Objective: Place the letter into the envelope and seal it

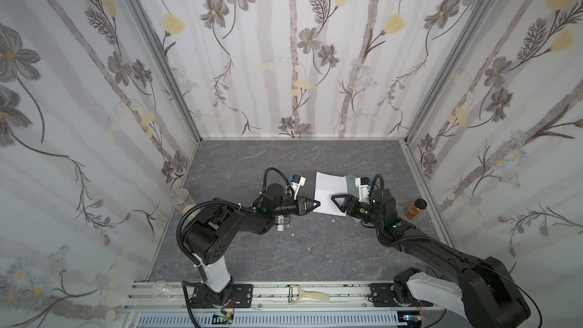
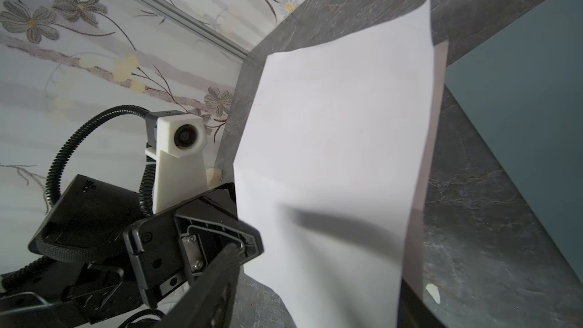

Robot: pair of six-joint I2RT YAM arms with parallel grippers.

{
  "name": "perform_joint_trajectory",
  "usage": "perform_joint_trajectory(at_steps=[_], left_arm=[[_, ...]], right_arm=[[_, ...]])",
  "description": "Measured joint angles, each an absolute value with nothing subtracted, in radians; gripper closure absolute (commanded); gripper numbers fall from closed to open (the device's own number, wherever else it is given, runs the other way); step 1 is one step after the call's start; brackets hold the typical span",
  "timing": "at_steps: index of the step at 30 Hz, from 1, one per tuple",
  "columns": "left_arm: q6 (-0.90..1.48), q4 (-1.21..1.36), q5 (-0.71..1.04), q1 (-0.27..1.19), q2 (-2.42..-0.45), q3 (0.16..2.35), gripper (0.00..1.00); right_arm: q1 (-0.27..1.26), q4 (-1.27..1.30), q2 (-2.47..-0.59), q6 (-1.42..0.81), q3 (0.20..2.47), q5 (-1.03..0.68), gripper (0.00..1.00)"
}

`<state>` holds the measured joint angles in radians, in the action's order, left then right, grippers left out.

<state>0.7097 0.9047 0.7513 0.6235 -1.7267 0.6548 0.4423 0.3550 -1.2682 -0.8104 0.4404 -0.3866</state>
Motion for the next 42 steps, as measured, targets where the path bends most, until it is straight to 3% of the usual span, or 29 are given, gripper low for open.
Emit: perform_joint_trajectory(at_steps=[14, 26, 33, 42], left_arm=[[0.334, 0.300, 0.583, 0.651, -1.554, 0.808, 1.00], [0.186, 0.120, 0.591, 0.665, -1.404, 0.846, 1.00], [0.157, 0.036, 0.644, 0.672, -1.359, 0.876, 1.00], [0.096, -0.056, 0.646, 0.673, -1.230, 0.868, 1.00]], right_arm=[[0.353, 0.120, -1.117, -0.584, 0.503, -0.358, 0.25], [0.392, 0.085, -1.178, -0.319, 0.628, -0.495, 0.22], [0.535, 0.049, -1.291, -0.206, 0.723, -0.500, 0.19], [0.583, 0.005, -1.335, -0.137, 0.737, -0.504, 0.18]])
